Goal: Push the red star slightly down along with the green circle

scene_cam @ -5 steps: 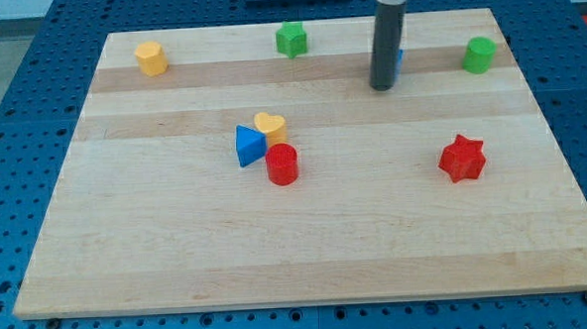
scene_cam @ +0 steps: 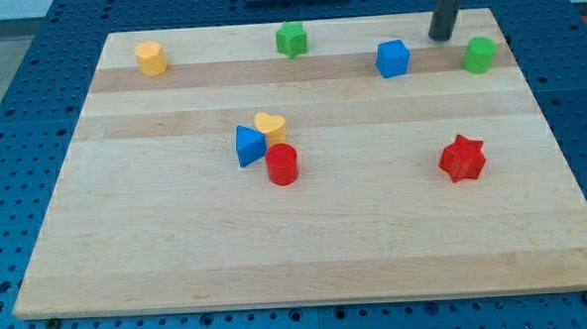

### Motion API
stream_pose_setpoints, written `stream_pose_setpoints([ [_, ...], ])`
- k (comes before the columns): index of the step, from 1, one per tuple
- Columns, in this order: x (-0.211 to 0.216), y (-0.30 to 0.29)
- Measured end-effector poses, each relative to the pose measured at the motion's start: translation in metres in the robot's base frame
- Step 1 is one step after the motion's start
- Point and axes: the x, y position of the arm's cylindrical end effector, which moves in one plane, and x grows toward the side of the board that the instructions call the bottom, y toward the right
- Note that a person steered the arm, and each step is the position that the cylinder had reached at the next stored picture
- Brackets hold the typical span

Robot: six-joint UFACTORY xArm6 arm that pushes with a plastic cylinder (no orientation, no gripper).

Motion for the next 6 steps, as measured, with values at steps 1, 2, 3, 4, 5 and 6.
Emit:
stream_pose_setpoints([
  [1,0.017,0.028],
  [2,0.044,0.054],
  [3,0.051,0.055],
  [4,0.147,0.028],
  [5,0.231,-0.012],
  [6,0.238,-0.012],
])
